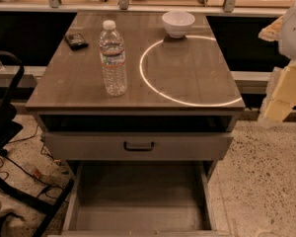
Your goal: Move water bottle near rxbar chocolate
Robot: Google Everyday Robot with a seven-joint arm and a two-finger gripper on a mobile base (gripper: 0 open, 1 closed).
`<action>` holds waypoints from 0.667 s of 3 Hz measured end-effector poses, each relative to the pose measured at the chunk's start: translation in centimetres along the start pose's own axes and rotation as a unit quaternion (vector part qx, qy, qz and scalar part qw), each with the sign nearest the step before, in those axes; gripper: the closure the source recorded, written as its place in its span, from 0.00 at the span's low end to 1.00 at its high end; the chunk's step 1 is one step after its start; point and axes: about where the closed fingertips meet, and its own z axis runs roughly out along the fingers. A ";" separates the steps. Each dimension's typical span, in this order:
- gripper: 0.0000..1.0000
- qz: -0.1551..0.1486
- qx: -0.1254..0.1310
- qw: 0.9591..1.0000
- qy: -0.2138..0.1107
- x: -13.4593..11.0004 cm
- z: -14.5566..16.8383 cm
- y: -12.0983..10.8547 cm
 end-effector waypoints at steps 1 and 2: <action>0.00 0.000 0.000 1.000 0.000 0.0 0.0 0.0; 0.00 0.010 0.001 1.000 -0.002 0.2 -0.5 -0.4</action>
Offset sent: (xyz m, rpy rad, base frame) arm 0.0026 -0.0115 0.0079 0.0210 0.0195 -0.0438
